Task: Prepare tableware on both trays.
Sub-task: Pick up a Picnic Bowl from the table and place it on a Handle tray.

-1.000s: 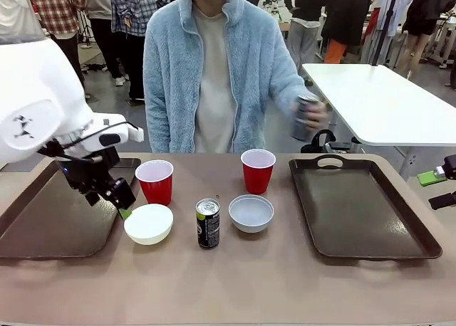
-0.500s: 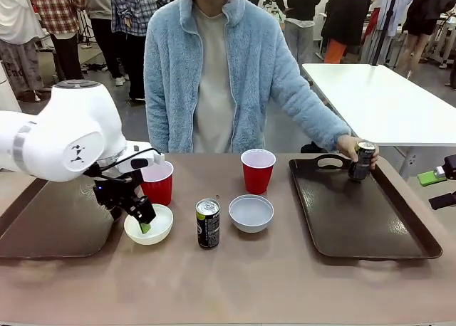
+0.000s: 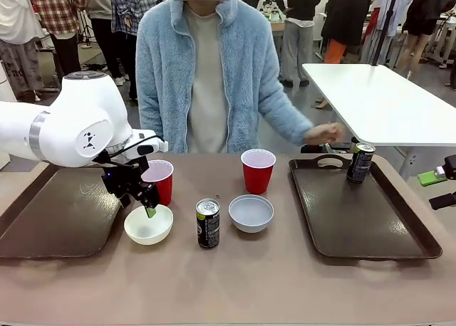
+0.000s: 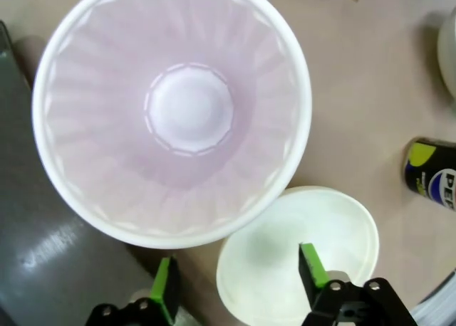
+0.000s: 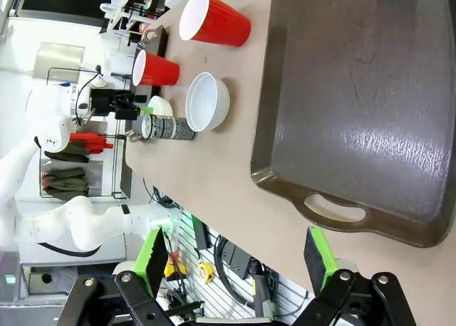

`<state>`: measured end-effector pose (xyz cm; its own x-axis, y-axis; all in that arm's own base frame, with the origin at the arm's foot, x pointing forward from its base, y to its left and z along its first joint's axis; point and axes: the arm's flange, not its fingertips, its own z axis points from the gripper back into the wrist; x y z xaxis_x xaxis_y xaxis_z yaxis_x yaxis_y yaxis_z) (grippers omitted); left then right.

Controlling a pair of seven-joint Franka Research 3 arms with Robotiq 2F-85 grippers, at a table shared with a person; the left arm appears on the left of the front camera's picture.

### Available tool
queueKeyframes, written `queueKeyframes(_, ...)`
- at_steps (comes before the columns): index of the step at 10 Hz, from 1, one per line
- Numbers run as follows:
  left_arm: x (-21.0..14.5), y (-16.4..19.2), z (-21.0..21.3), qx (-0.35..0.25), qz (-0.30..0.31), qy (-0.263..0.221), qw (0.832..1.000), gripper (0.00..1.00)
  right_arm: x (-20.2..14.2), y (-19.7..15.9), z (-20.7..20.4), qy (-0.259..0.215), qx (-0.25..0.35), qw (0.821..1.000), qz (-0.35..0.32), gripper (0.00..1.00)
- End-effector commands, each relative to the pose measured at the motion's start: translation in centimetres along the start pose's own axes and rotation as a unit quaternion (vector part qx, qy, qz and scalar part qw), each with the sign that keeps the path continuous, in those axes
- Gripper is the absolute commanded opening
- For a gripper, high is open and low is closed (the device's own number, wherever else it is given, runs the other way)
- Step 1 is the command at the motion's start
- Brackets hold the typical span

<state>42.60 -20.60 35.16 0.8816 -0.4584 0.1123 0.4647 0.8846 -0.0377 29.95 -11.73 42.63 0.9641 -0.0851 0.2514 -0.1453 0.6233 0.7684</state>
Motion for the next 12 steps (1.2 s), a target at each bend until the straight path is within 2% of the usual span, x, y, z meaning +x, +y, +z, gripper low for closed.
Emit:
queueKeyframes(1,0.6,-0.1,-0.4,0.021,0.017,-0.001,1.000,0.16,0.2,0.0,-0.1,-0.005,0.012,1.000,0.002,1.00)
queueKeyframes(2,0.6,-0.2,-0.3,0.022,0.019,0.001,1.000,0.00,0.2,0.0,-0.1,-0.005,0.012,1.000,0.002,1.00)
queueKeyframes(4,0.5,-0.2,-0.2,0.022,0.021,0.005,1.000,0.00,0.2,0.0,-0.1,-0.005,0.012,1.000,0.002,1.00)
queueKeyframes(5,0.6,-0.2,-0.1,0.022,0.023,0.006,0.999,0.11,0.2,0.0,-0.1,-0.005,0.012,1.000,0.002,1.00)
queueKeyframes(6,0.5,-0.2,0.0,0.022,0.023,0.008,0.999,0.02,0.2,0.0,-0.1,-0.005,0.012,1.000,0.002,1.00)
queueKeyframes(7,0.3,-0.2,0.1,0.023,0.020,0.012,0.999,0.00,0.2,0.0,-0.1,-0.005,0.012,1.000,0.002,1.00)
queueKeyframes(12,-1.0,-0.1,1.6,0.001,0.008,0.036,0.999,0.00,0.2,0.0,-0.1,-0.005,0.012,1.000,0.002,1.00)
